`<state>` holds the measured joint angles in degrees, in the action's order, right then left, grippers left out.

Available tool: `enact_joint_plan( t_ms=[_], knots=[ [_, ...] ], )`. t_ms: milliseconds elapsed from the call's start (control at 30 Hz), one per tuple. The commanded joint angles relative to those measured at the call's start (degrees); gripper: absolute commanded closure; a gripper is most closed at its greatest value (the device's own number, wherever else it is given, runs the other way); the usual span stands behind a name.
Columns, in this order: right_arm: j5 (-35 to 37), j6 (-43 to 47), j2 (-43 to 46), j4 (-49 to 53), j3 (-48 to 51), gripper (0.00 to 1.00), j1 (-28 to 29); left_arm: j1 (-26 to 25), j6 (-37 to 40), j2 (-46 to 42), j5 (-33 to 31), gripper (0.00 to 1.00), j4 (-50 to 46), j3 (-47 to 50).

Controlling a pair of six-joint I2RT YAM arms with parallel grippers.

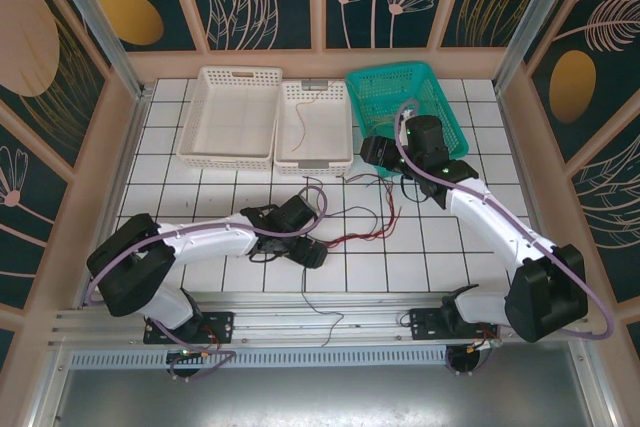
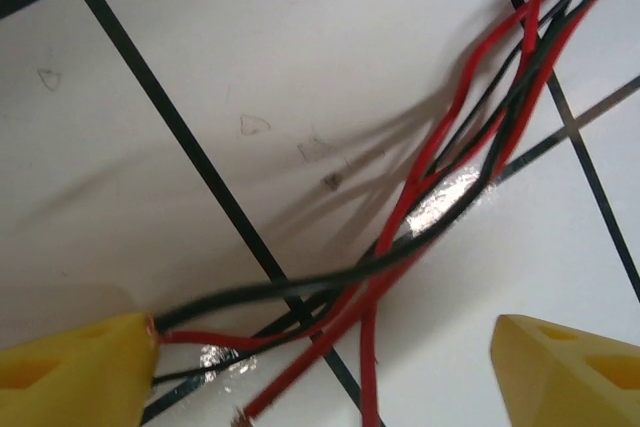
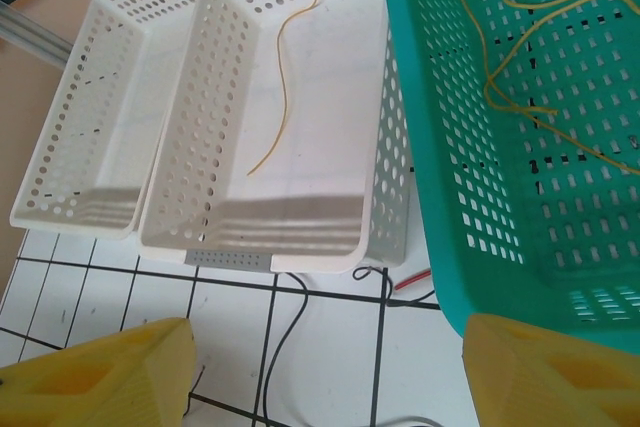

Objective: Untangle the cables

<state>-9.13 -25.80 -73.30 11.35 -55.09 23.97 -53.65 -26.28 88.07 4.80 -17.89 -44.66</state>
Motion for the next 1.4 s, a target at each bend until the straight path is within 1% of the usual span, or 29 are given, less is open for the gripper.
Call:
enact_joint_plan(
  t_ms=[0, 67, 133, 233, 267, 333, 467, 500, 600, 733, 867, 1000, 1100, 1233, 1300, 1367],
  knots=[
    [-1.2, 0.1, 1.6, -0.2, 0.8, 0.29, -0.4, 0.0, 0.2, 1.5, -3.3, 0.2, 2.5, -0.7],
    [-1.2, 0.2, 1.9, -0.2, 0.8, 0.29, -0.4, 0.0, 0.1, 1.6, -4.2, 0.25, 3.7, -0.7],
    [-1.2, 0.2, 2.1, -0.2, 0.9, 0.29, -0.4, 0.0, 0.0, 1.4, -4.3, 0.39, 5.1, -0.7],
    [-1.2, 0.3, 2.5, -0.1, 1.1, 0.29, -0.4, 0.0, 0.2, 1.9, -4.4, 0.53, 5.8, -0.9],
    [-1.2, 0.2, 2.6, -0.3, 1.3, 0.29, -0.4, 0.0, 0.3, 2.1, -4.7, 0.6, 5.8, -1.0],
    [-1.3, 0.2, 2.9, -0.3, 1.6, 0.29, -0.3, 0.0, 0.6, 2.0, -5.0, 0.7, 5.8, -0.8],
    [-1.2, 0.2, 3.3, -0.5, 2.2, 0.29, -0.4, 0.0, 1.1, 0.6, -5.2, 0.98, 4.6, -1.0],
    [-1.2, 0.2, 3.4, -0.5, 2.3, 0.29, -0.3, 0.0, 1.3, 0.0, -5.6, 1.0, 3.9, -1.2],
    [-1.3, 0.2, 3.7, -0.7, 2.7, 0.29, -0.4, 0.0, 2.5, -3.0, -8.4, 1.0, 0.3, -2.7],
    [-3.0, 0.5, 4.2, -1.8, 3.9, 0.29, -0.4, 0.6, 5.0, -9.5, -16.2, 1.0, -5.9, -5.6],
    [-5.2, 0.4, 5.9, -4.6, 6.0, 0.29, -0.4, 4.5, 8.0, -15.9, -20.2, 1.0, -10.2, -8.1],
    [-6.4, 0.0, 5.4, -5.2, 5.6, 0.29, -0.4, 8.0, 10.9, -20.0, -25.0, 1.0, -12.4, -9.5],
    [-6.3, -0.4, 4.1, -5.0, 3.9, 0.29, -0.4, 8.9, 13.0, -22.9, -30.2, 1.0, -12.3, -10.2],
    [-5.6, -1.2, -0.5, -3.6, -1.4, 0.29, -0.6, 9.5, 14.7, -27.2, -34.6, 1.0, -9.7, -10.3],
    [-5.3, -0.9, -4.3, -1.5, -6.0, 0.29, -0.6, 9.6, 16.0, -28.7, -34.8, 1.0, -8.3, -9.9],
    [-3.5, -0.5, -8.5, 0.5, -11.1, 0.3, -0.7, 9.6, 16.4, -29.7, -33.6, 1.0, -7.3, -9.1]
  ],
)
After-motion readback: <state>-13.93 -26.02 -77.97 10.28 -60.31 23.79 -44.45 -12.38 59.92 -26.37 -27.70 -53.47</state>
